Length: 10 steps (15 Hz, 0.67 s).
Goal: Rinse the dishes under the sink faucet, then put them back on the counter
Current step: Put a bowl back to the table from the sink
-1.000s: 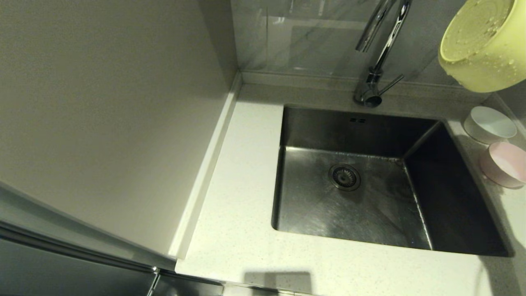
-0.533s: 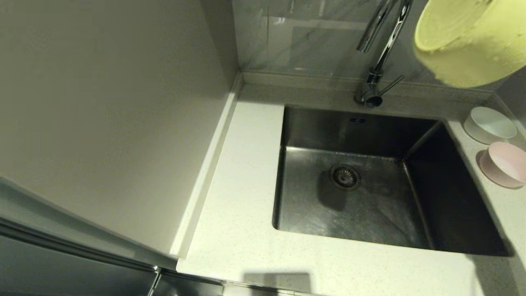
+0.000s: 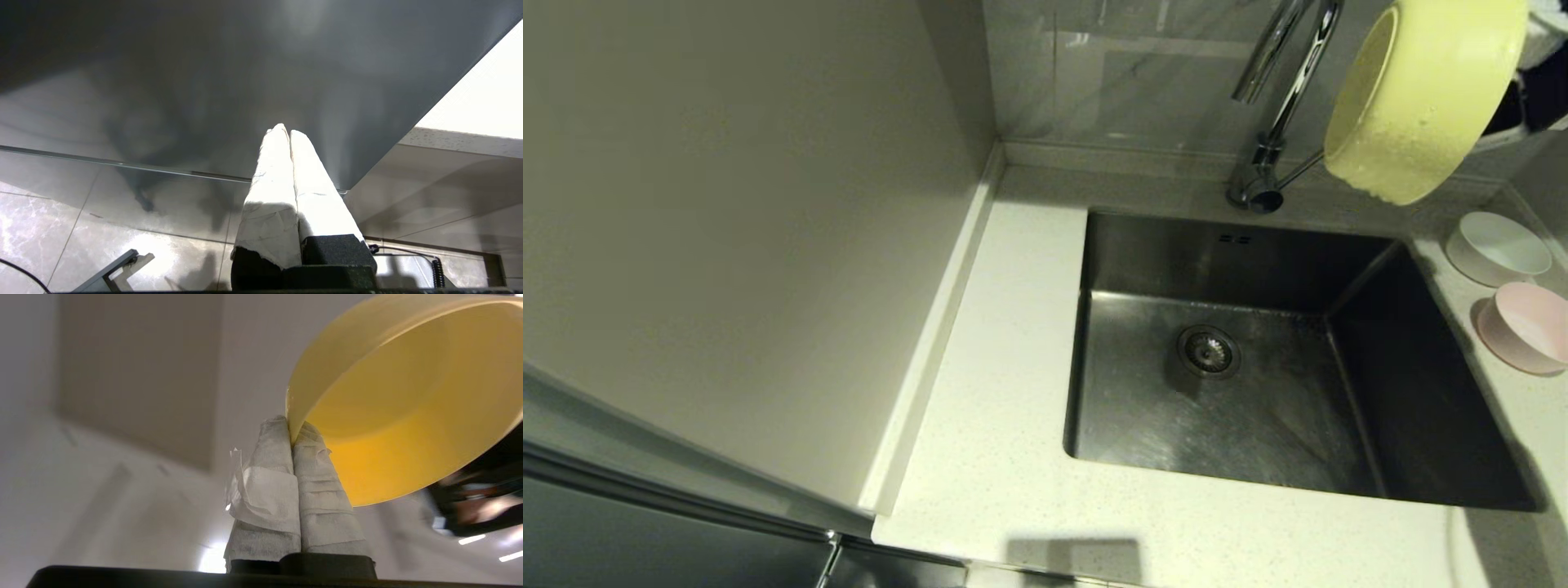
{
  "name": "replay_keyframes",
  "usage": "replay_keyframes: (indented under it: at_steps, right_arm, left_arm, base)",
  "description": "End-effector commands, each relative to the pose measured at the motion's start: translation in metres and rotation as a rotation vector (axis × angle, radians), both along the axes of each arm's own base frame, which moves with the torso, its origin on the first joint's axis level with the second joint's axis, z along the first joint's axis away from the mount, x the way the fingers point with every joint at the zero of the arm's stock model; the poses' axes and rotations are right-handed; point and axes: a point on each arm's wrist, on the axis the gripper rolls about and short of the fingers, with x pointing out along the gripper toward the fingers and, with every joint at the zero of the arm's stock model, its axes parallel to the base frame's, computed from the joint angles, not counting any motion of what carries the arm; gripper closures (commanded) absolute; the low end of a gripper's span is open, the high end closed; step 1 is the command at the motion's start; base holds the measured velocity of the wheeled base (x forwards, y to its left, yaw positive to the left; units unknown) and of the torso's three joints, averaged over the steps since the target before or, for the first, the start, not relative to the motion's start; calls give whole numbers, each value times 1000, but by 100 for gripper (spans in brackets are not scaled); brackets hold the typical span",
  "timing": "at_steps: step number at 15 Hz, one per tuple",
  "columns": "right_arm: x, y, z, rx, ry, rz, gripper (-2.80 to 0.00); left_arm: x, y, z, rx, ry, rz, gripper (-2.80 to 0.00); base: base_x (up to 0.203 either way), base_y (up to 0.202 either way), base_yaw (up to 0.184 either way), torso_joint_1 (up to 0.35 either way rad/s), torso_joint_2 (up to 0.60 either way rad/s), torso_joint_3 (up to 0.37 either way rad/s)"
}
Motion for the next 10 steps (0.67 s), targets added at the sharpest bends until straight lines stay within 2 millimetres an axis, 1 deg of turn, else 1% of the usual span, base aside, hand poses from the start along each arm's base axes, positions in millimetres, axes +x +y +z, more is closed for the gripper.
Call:
replay_keyframes:
  at_steps: [1,2,3,5,7,8,9,10]
  right_arm:
    - [-22,6,19,-19,-104,17,0]
    - [-24,11,24,-35,-202,31,0]
    - [-26,11,26,-58,-340,32,0]
    - [-24,4,17,-121,-654,4,0]
    - [-36,-9,10,-233,-1103,-53,0]
    - [-44,-14,4,-292,-1303,-76,0]
    - [-51,-21,-6,-359,-1490,-100,0]
    - [-55,-27,-12,-438,-1702,-120,0]
  left_arm:
    - [0,0,0,-1,-2,1,0]
    - [0,0,0,-1,-2,1,0]
    - [0,0,0,-1,-2,1,0]
    - [0,0,0,-1,-2,1,0]
    - [0,0,0,-1,-2,1,0]
    - [0,0,0,-1,-2,1,0]
    - [0,0,0,-1,-2,1,0]
    - [0,0,0,-1,-2,1,0]
  base:
    - [0,0,0,0,0,0]
    - [0,0,0,0,0,0]
    - [0,0,0,0,0,0]
    - [0,0,0,0,0,0]
    - [0,0,0,0,0,0]
    - [0,0,0,0,0,0]
    - [0,0,0,0,0,0]
    - [0,0,0,0,0,0]
